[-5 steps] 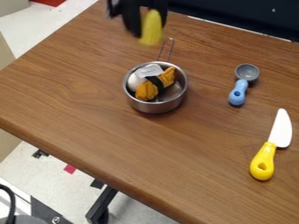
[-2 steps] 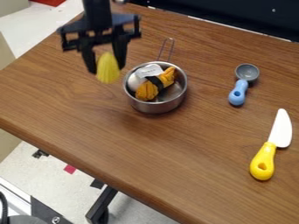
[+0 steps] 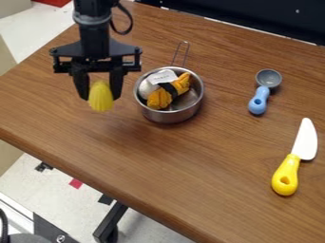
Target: Move yellow object to left bottom of silver pot
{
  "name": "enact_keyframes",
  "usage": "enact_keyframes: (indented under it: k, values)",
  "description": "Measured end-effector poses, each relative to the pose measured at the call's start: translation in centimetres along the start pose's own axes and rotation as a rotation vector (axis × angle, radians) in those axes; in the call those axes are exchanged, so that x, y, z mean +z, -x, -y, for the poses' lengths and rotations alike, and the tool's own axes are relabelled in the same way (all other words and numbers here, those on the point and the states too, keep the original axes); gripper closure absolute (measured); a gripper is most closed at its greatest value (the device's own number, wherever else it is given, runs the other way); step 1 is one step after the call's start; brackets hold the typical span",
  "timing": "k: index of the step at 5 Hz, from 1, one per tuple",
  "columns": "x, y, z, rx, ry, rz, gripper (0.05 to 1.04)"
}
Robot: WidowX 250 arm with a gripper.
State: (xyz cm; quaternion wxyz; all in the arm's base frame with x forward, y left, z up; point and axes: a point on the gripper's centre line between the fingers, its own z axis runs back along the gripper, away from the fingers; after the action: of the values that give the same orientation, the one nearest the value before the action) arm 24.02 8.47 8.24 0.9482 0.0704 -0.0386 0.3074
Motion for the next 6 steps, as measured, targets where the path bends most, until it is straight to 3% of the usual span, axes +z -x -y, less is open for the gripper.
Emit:
enact_keyframes:
  k: [1,2,3,4,5,6]
  values:
    - [-2.1,1.4,0.9,-0.083,-0.054,0.009,0.565]
    - [-3.4,1.2,1.5,-0.093,-0.076,0.012,0.565]
    - [-3.9,0.9,1.6,-0.108,-0.096,0.003,0.565]
    - [-3.8,0.8,1.3,-0.097,-0.092,-0.028,0.492]
    - [-3.6,-0.1,0.9,-0.078,-0.1,-0.058,0.197]
    - [-3.1,-0.7,0.3,-0.051,-0.088,-0.072,0.079]
